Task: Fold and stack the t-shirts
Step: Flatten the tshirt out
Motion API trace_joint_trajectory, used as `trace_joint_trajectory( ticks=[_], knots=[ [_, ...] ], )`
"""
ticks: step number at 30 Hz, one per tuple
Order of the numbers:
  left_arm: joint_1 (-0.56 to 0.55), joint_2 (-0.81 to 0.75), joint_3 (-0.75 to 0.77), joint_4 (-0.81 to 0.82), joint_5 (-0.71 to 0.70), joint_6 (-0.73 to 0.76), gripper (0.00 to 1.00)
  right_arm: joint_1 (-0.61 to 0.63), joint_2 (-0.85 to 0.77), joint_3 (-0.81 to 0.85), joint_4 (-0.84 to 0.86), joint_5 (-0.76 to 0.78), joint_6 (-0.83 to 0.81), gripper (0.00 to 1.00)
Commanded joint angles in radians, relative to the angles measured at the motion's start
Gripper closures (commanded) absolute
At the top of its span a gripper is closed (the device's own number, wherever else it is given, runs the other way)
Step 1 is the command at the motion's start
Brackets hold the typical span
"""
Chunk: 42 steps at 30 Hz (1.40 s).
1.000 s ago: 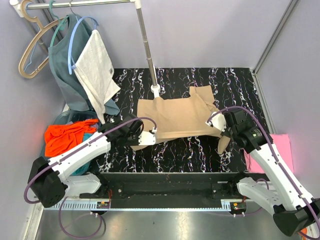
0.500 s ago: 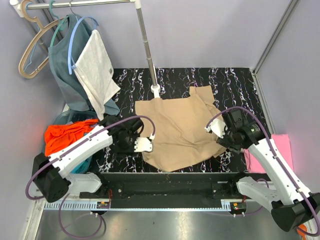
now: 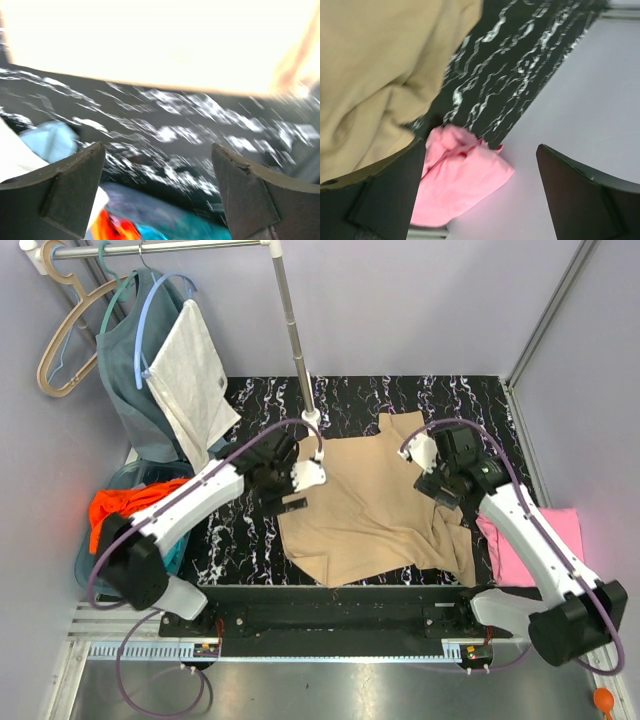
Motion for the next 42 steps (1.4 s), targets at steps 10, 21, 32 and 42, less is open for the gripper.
trace_joint_trajectory(
  ticks=[10, 21, 32, 42],
  knots=[
    [0.11, 0.513, 0.33, 0.342, -0.086, -0.076, 0.06, -0.203, 0.606, 0.267, 0.609, -0.062, 0.205, 0.0],
    [0.162, 0.557, 0.363, 0.347, -0.098, -0.03, 0.06, -0.227, 0.97, 0.567, 0.64, -0.11, 0.217, 0.0],
    [0.209, 0.665, 0.478, 0.354, -0.142, 0.011, 0.06, -0.229, 1.064, 0.617, 0.655, -0.116, 0.196, 0.01],
    [0.229, 0.766, 0.551, 0.356, -0.187, 0.072, 0.06, -0.227, 1.067, 0.597, 0.681, -0.099, 0.159, 0.01]
  ],
)
